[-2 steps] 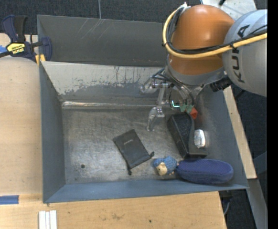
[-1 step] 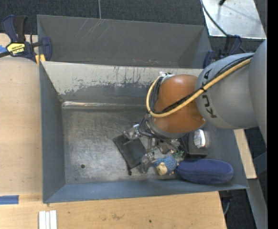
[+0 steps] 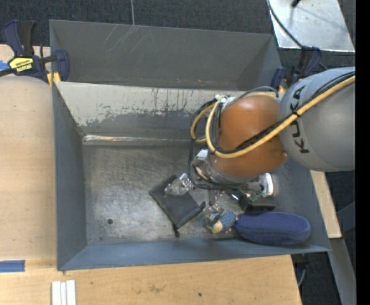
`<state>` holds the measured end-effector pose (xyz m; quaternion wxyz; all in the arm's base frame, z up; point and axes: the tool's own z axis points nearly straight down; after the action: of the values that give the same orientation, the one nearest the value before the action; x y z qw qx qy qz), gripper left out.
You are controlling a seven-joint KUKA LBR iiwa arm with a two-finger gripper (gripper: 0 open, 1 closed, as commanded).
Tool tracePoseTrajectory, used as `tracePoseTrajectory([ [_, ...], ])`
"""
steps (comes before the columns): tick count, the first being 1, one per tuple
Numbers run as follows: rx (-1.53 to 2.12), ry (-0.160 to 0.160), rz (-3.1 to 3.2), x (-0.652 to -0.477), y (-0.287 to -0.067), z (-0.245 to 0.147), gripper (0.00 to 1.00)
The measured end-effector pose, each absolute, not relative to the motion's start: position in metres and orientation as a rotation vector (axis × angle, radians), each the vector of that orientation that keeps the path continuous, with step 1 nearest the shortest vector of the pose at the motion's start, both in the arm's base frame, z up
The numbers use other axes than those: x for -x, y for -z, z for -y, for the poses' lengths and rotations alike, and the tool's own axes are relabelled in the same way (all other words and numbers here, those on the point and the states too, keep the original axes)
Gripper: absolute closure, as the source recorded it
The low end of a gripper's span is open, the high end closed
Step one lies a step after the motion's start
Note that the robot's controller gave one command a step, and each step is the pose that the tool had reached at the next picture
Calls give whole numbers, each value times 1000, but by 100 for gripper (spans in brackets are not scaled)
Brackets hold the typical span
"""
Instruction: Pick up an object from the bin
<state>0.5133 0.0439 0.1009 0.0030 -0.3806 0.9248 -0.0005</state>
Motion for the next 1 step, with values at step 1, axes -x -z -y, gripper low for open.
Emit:
tracePoseTrajectory([
  [1,1555,0,-2724,-525,-100,-64,0],
])
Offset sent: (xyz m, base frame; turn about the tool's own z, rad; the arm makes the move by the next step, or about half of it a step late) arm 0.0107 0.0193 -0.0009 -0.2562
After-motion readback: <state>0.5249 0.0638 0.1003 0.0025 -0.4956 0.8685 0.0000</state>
